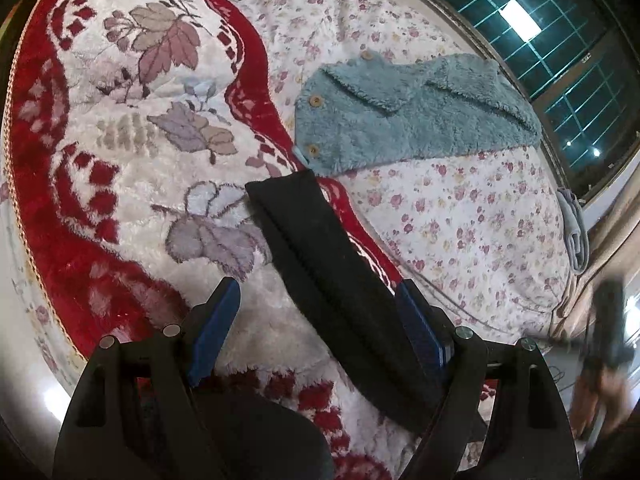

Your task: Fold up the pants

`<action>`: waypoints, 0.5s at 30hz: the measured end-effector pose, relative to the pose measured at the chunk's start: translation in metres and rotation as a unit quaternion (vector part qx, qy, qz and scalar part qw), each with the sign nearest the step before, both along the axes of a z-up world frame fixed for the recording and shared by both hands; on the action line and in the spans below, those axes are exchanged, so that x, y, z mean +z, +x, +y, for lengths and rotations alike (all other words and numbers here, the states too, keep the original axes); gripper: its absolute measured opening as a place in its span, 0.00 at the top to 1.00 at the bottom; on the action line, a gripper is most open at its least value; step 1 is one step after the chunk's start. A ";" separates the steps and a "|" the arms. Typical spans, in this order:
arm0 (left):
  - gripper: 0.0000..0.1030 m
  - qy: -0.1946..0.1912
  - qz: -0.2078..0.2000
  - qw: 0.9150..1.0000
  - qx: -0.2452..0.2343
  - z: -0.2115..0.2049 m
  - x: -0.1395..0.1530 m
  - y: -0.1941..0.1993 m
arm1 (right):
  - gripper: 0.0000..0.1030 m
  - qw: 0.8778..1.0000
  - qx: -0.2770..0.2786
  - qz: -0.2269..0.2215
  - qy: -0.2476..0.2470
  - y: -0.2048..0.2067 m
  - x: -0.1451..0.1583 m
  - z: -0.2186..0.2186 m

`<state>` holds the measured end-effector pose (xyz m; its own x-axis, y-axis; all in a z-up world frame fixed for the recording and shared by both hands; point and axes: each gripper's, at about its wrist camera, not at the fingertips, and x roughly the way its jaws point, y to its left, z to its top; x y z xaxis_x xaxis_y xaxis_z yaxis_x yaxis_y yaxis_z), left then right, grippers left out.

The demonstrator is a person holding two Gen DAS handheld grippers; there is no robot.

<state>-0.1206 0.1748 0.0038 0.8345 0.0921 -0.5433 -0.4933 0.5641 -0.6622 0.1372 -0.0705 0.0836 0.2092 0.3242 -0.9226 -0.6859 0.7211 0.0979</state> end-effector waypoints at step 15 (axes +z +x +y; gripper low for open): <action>0.22 0.057 0.029 0.998 -0.004 -0.018 0.010 0.011 | 0.67 0.864 -0.360 0.188 0.297 0.022 -0.136 -0.301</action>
<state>-0.1100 0.1567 0.0136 0.8023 0.1505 -0.5776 -0.5251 0.6380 -0.5632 0.1595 -0.3719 -0.0523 0.2758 0.6754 -0.6840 0.0796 0.6931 0.7164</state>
